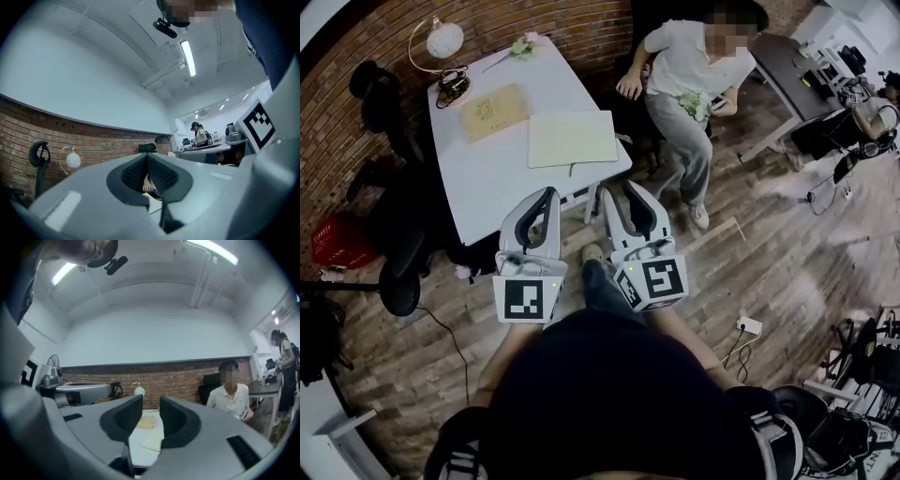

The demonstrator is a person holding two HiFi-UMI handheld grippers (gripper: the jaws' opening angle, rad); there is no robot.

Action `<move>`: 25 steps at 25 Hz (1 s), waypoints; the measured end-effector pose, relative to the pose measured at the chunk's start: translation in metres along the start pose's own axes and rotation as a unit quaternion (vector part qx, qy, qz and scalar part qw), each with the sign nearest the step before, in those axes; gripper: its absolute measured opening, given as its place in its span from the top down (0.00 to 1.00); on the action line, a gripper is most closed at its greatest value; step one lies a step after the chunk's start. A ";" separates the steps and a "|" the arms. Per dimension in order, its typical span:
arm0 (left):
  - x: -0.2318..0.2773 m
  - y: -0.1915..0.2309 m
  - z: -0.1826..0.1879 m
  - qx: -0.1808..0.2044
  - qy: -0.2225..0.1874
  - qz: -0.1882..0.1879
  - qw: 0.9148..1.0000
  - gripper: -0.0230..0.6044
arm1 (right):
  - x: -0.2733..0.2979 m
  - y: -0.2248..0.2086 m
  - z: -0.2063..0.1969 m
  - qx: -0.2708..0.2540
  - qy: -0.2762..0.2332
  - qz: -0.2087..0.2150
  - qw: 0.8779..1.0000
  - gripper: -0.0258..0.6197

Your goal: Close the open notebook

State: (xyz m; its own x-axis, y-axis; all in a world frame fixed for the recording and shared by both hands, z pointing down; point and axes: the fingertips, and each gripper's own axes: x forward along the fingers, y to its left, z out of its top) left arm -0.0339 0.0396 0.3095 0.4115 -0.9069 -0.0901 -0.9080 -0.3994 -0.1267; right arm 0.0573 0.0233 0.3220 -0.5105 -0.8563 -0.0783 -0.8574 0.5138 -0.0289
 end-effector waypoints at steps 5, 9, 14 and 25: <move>0.058 0.024 -0.005 -0.001 0.009 0.014 1.000 0.97 | 0.056 -0.035 0.002 0.000 0.003 0.012 1.000 0.84; 0.102 0.046 -0.013 -0.006 0.013 0.027 1.000 0.97 | 0.100 -0.060 -0.004 0.001 0.007 0.023 1.000 0.84; 0.153 0.065 -0.028 -0.003 0.019 0.032 0.999 0.97 | 0.149 -0.092 -0.015 0.001 0.015 0.030 0.999 0.84; 0.216 0.092 -0.057 -0.012 0.042 0.040 0.998 0.97 | 0.207 -0.134 -0.040 0.005 0.035 0.033 0.999 0.84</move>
State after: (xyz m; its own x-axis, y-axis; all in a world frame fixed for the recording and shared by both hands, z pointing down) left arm -0.0334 -0.2005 0.3349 0.3310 -0.9435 -0.0163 -0.9396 -0.3279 -0.0986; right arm 0.0639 -0.2248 0.3497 -0.5703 -0.8214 -0.0108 -0.8206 0.5703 -0.0361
